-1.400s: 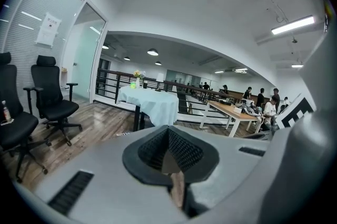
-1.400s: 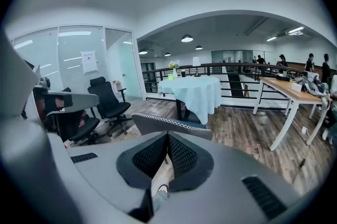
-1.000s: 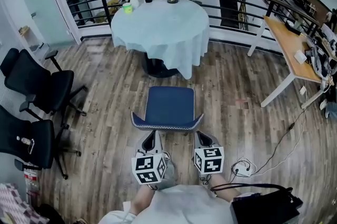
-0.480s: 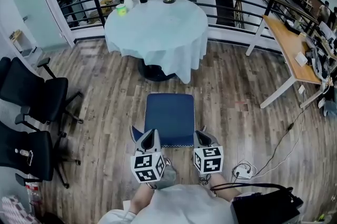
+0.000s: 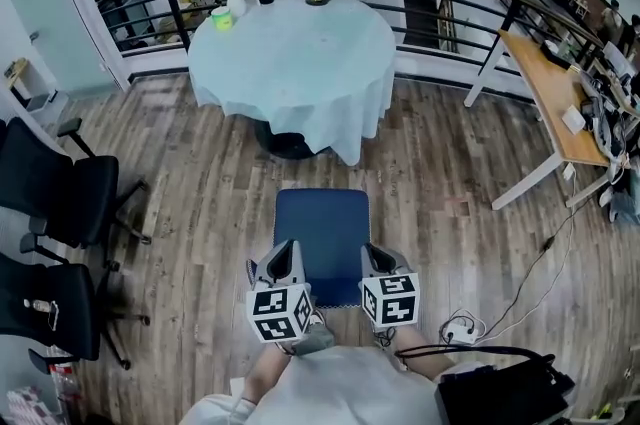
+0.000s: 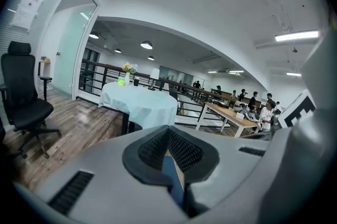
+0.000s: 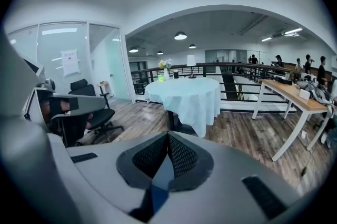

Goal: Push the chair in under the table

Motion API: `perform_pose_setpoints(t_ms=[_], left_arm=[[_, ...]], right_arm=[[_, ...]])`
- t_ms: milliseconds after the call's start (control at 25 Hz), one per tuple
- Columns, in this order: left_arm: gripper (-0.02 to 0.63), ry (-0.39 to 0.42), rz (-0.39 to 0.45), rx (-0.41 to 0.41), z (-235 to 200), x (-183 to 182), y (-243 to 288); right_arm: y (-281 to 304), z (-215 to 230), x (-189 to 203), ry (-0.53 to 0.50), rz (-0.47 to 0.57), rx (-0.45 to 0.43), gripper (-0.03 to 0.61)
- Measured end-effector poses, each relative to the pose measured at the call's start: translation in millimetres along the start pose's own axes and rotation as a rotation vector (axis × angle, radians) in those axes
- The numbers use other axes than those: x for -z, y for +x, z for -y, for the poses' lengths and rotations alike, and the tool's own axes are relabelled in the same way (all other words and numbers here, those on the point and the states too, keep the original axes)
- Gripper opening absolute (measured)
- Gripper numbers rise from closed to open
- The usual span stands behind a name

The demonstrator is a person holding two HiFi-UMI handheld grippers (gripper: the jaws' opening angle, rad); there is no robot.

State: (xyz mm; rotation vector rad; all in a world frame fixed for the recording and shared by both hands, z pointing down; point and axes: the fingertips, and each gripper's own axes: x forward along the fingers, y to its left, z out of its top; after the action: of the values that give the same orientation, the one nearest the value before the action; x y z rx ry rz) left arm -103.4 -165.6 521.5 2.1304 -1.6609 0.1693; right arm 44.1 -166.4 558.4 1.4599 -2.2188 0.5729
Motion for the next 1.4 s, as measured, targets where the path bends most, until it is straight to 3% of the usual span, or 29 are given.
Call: perform_pose_setpoints(t_ms=[280, 560, 720, 920, 1000, 1120, 1240, 1400], left_arm=[[0.002, -0.010, -0.054, 0.004, -1.4, 10.6, 22.4], [0.002, 0.021, -0.083, 0.014, 17.7, 13.6, 25.3], [0.002, 0.021, -0.184, 0.109, 24.6, 31.6, 31.2], [0.002, 0.062, -0.312, 0.209, 14.5, 58.6, 26.3], [0.003, 0.072, -0.366, 0.264, 15.2, 70.1, 22.5], [0.053, 0.163, -0.462, 0.373, 23.6, 89.8, 15.2], [0.162, 0.350, -0.594, 0.541, 42.7, 114.8, 2.6], [0.178, 0.584, -0.800, 0.755, 60.6, 157.4, -24.3]], right_arm=[[12.9, 6.3, 3.6, 0.078, -0.026, -0.039, 0.016], [19.9, 17.7, 4.1, 0.063, -0.057, -0.085, 0.017], [17.7, 2.1, 4.2, 0.054, -0.048, -0.205, 0.017], [13.7, -6.8, 27.5, 0.066, -0.125, -0.357, 0.022], [9.0, -10.6, 37.8, 0.056, -0.162, -0.423, 0.069], [2.7, -21.9, 55.4, 0.000, -0.235, -0.545, 0.136], [-3.9, -33.8, 74.3, -0.134, -0.315, -0.659, 0.166], [-16.6, -52.6, 105.3, -0.321, -0.432, -0.814, 0.195]])
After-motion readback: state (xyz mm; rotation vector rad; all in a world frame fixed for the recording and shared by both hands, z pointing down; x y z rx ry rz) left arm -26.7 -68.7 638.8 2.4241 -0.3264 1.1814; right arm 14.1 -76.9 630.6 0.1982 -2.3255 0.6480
